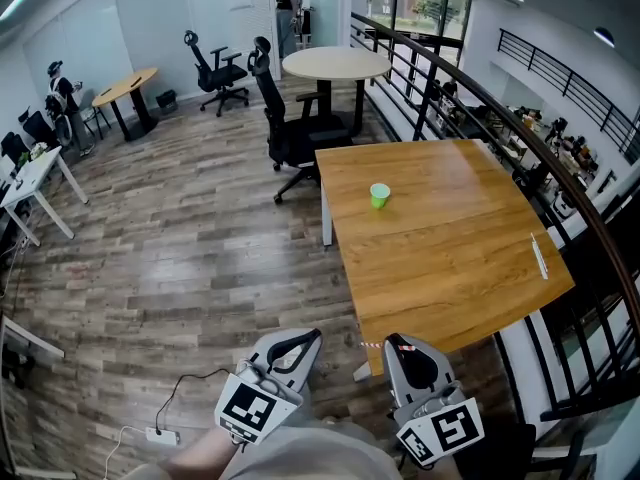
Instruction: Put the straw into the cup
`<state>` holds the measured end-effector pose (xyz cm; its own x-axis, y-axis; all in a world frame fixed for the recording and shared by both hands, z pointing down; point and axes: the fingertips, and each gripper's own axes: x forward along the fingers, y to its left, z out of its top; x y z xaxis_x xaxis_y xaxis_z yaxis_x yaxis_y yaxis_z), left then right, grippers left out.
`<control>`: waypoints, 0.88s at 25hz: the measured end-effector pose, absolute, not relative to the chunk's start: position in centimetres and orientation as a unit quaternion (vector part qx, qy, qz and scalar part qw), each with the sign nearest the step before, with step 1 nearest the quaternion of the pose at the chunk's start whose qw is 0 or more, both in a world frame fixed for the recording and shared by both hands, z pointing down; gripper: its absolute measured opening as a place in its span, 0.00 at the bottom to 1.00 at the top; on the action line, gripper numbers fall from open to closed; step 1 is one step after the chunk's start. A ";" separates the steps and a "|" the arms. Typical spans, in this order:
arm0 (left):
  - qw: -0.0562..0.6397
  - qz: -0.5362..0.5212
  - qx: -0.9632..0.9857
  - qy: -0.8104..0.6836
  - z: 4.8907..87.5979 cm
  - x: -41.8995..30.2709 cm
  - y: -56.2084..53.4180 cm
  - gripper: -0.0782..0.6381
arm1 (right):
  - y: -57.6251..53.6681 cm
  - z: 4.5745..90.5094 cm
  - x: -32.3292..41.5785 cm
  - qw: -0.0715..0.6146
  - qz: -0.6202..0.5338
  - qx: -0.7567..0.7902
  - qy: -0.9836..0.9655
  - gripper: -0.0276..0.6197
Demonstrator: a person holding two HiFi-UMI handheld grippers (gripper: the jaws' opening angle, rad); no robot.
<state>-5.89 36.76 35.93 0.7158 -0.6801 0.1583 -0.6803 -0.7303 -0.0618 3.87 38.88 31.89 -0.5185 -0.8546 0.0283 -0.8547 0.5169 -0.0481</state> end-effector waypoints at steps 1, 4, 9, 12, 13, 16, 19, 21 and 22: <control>-0.003 0.085 0.927 -0.366 36.1 -5.8 36.6 0.13 | 38.7 32.1 3.9 0.000 0.027 0.491 -0.871 0.09; -0.027 0.086 0.930 -0.357 37.0 -5.5 35.7 0.13 | 37.9 32.6 4.2 -0.005 0.024 0.492 -0.870 0.09; -0.017 0.089 0.930 -0.357 38.5 -5.7 33.7 0.13 | 36.0 34.2 3.7 -0.004 0.031 0.491 -0.870 0.09; -0.021 0.092 0.933 -0.346 39.3 -5.8 31.5 0.13 | 33.9 35.1 3.4 0.002 0.037 0.494 -0.869 0.09; -0.018 0.093 0.934 -0.344 39.5 -5.8 30.6 0.13 | 33.0 35.3 3.4 0.003 0.038 0.495 -0.868 0.09; -0.014 0.096 0.936 -0.339 39.8 -5.9 27.2 0.13 | 29.8 35.8 3.2 0.007 0.040 0.499 -0.865 0.09; -0.008 0.098 0.938 -0.331 39.9 -5.9 23.4 0.13 | 26.2 36.3 3.0 0.012 0.050 0.504 -0.862 0.09; 0.000 0.099 0.940 -0.327 39.6 -5.8 20.7 0.13 | 23.6 36.3 2.9 0.013 0.056 0.507 -0.860 0.09; -0.002 0.098 0.941 -0.324 39.5 -5.8 19.2 0.13 | 22.1 36.3 2.8 0.014 0.058 0.508 -0.859 0.09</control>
